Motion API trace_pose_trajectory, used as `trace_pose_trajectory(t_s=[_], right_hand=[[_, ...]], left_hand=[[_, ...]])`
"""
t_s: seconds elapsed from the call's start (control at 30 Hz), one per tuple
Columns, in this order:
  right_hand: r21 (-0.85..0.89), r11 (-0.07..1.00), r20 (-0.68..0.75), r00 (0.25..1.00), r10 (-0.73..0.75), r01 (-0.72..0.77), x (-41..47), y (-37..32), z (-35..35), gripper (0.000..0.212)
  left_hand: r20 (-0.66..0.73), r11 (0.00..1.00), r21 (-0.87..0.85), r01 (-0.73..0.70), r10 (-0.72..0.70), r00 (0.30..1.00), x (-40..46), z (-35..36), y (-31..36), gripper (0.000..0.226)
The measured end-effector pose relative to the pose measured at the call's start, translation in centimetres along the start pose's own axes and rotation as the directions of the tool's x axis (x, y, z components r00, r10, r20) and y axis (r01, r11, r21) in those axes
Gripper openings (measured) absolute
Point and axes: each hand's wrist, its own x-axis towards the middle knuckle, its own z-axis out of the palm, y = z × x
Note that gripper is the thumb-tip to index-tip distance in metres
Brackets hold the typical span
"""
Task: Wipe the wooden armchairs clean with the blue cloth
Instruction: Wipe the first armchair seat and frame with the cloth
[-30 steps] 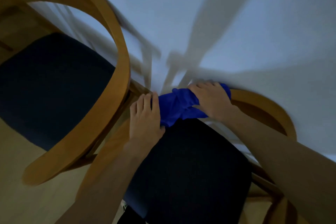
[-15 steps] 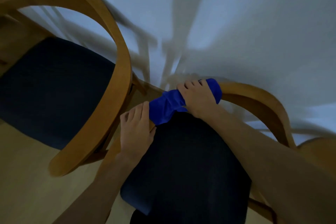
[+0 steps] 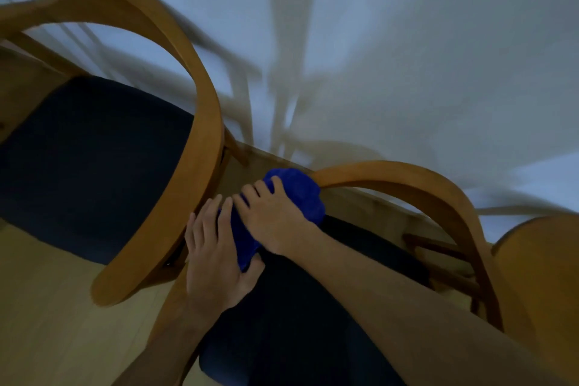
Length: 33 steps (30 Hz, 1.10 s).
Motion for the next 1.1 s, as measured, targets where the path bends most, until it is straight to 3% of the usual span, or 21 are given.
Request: trace_pose_trajectory(t_s=[0.13,0.23,0.5,0.7,0.9,1.1], right_hand=[[0.006,0.99,-0.039,0.99,-0.138,0.138,0.3,2.3,0.4,0.071],[0.086,0.988,0.007,0.991,-0.131,0.13,0.7,4.1,0.4,0.078],[-0.024,0.981,0.009,0.982,0.19,-0.19,-3.2,12.2,-0.5,0.047],[0.027,0.925,-0.057,0.923,0.38,-0.379,-9.3,17.1,-0.6,0.052],[0.258,0.83,-0.087,0.844,0.53,-0.494,-15.0,20.1,0.7,0.059],[0.48,0.673,-0.073,0.739,0.669,-0.563,-18.4,21.0,2.6,0.058]], left_hand=[[0.062,0.996,0.084,-0.002,-0.003,0.998,0.0,0.1,0.1,0.085],[0.115,0.991,0.128,0.031,-0.046,0.992,0.1,-0.2,0.3,0.084],[0.138,0.974,0.226,0.028,-0.06,0.989,0.1,-0.3,0.5,0.088],[0.176,0.951,0.306,0.031,-0.088,0.98,0.3,-0.1,1.3,0.087],[0.17,0.955,0.224,-0.192,0.156,0.973,2.7,1.2,7.2,0.078],[0.216,0.892,0.159,-0.424,0.388,0.896,5.9,3.1,15.6,0.077]])
